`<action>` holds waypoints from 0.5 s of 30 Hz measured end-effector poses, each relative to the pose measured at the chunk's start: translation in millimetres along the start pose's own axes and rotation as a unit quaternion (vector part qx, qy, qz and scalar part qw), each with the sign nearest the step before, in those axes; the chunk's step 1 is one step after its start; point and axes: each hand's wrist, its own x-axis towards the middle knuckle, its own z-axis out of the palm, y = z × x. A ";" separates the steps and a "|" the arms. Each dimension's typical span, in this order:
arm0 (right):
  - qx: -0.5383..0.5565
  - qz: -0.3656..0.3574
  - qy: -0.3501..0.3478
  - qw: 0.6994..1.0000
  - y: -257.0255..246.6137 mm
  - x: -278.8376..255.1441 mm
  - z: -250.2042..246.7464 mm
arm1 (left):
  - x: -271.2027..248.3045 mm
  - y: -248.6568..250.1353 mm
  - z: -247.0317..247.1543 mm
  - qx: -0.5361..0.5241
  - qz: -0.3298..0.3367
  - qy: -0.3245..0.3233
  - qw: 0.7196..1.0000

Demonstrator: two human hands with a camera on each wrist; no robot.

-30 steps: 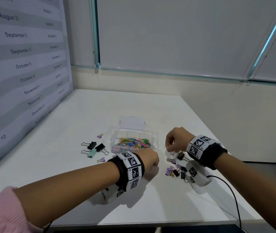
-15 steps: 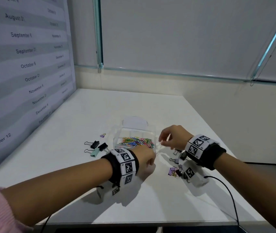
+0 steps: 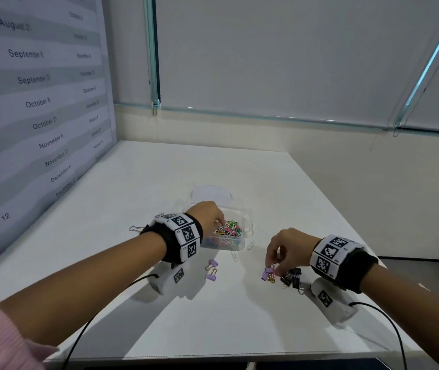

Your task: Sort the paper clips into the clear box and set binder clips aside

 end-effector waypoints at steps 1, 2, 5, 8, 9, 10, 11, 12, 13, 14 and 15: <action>0.001 0.002 0.001 1.000 0.5 -0.2 0.3 | -0.8 1.0 2.7 0.001 0.011 0.006 1.000; 0.003 0.004 0.000 1.000 0.8 -0.6 0.6 | -2.6 3.3 4.5 0.000 0.027 0.011 1.000; -0.001 0.018 -0.012 1.000 0.9 -0.4 1.2 | -7.0 14.4 10.7 0.010 0.097 -0.001 0.995; -0.005 0.029 -0.027 0.999 -3.5 0.1 -0.5 | -12.2 25.4 19.0 0.041 0.122 -0.033 0.991; -0.003 0.031 -0.031 0.999 -4.9 0.1 -1.2 | -13.0 27.9 22.4 0.055 0.121 -0.045 0.990; 0.001 0.031 -0.034 0.999 -5.7 0.3 -2.2 | -14.4 30.3 24.7 0.071 0.118 -0.061 0.989; 0.005 0.032 -0.033 0.999 -6.2 0.7 -3.6 | -15.0 32.2 26.6 0.086 0.115 -0.074 0.987; 0.005 0.033 -0.030 0.999 -6.7 0.9 -5.2 | -16.1 34.0 27.5 0.098 0.110 -0.091 0.985; 0.002 0.034 -0.026 0.999 -6.9 1.6 -6.8 | -17.1 35.5 27.8 0.110 0.106 -0.107 0.983; -0.001 0.032 -0.021 0.999 -7.1 2.7 -8.5 | -18.3 36.8 27.0 0.121 0.101 -0.121 0.980; -0.002 0.031 -0.017 0.999 -7.1 3.8 -10.1 | -19.0 36.8 26.8 0.129 0.098 -0.130 0.978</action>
